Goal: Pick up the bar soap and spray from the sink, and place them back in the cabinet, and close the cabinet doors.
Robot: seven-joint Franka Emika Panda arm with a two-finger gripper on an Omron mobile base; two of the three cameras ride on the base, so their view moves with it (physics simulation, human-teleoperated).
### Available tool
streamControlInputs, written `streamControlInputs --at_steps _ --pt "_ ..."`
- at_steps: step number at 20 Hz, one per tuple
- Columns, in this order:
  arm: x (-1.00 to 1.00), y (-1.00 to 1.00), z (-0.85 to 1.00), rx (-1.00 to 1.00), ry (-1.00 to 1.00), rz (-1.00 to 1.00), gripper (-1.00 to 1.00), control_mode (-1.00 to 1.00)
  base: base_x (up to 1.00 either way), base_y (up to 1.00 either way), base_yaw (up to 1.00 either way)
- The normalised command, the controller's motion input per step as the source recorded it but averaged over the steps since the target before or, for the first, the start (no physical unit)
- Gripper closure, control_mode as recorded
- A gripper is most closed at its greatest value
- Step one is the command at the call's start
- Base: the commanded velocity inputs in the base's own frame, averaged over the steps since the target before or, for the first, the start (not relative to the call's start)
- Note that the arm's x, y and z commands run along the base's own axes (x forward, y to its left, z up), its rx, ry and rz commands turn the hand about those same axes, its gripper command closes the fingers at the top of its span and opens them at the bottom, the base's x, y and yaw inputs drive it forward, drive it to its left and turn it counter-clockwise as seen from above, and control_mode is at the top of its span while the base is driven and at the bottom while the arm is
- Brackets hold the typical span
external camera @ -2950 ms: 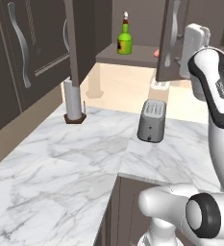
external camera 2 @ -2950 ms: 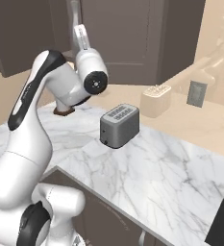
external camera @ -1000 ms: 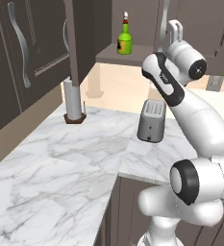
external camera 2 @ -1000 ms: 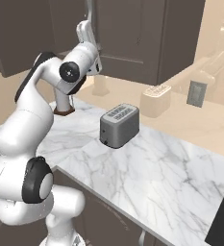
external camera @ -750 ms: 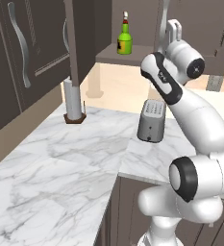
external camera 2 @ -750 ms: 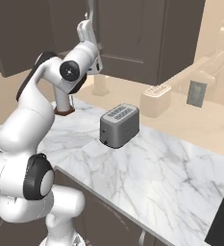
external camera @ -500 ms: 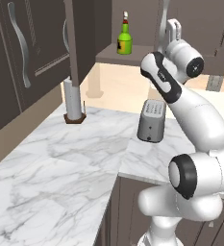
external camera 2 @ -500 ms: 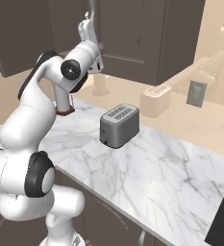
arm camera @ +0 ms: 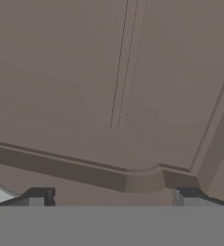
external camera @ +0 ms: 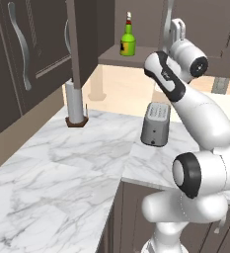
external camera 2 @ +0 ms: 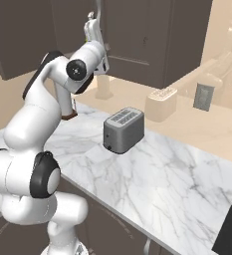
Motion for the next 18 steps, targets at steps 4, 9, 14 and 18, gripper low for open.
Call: streamControlInputs --at_steps 4,9,14,18 --pt "0.18 0.00 0.00 0.00 0.00 0.00 -1.00 -1.00 0.00 0.00 0.00" --pt "0.17 0.00 0.00 0.00 0.00 0.00 -1.00 -1.00 0.00 0.00 0.00" --pt "0.10 0.00 0.00 0.00 0.00 0.00 -1.00 -1.00 0.00 0.00 0.00" --pt "0.00 -0.03 0.00 0.00 0.00 0.00 -1.00 -1.00 0.00 0.00 0.00"
